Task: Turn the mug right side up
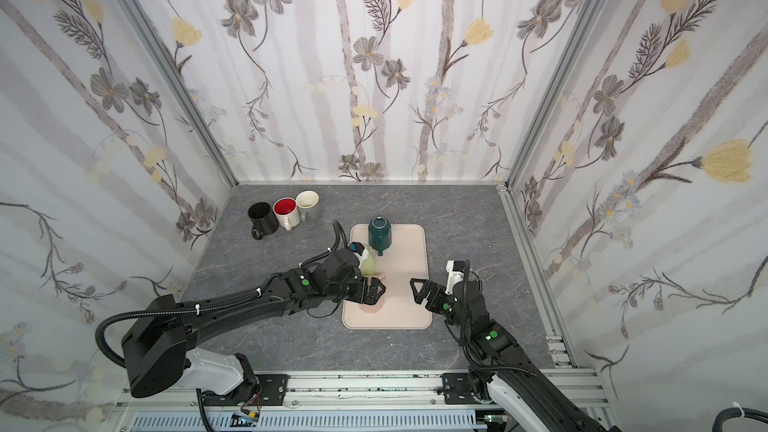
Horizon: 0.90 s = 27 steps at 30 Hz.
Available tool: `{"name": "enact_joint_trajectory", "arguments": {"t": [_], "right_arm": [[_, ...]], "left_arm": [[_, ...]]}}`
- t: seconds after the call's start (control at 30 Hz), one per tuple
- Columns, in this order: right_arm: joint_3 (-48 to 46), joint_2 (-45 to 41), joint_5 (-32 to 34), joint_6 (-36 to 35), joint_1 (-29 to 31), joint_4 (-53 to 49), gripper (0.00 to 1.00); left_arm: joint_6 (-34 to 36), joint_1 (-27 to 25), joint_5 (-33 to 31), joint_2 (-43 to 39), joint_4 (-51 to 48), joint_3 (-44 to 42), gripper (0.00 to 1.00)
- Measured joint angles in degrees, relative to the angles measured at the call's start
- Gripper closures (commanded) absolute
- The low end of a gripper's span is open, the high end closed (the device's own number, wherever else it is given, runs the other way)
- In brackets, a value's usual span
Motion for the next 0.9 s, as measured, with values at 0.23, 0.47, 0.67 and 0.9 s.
{"name": "enact_joint_trajectory", "arguments": {"t": [0.23, 0.47, 0.67, 0.9], "right_arm": [[-0.85, -3.52, 0.42, 0.48, -0.46, -0.83, 0.0], [-1.11, -5.27, 0.46, 1.29, -0.81, -1.99, 0.0], [-1.11, -6.54, 1.05, 1.36, -1.18, -3.52, 0.0], [-1.11, -9.18, 1.51, 1.73, -1.86, -5.51, 0.0]], "left_arm": [[-0.61, -0.94, 1.03, 8.85, 1.95, 6.47, 0.0], [-0.63, -1.42, 1.51, 16.17, 2.4, 13.07, 0.0], [-0.76, -1.46, 1.09, 19.93, 2.91, 18.56, 0.0], [-0.85, -1.57, -1.25, 19.87, 0.96, 24.0, 0.0]]}}
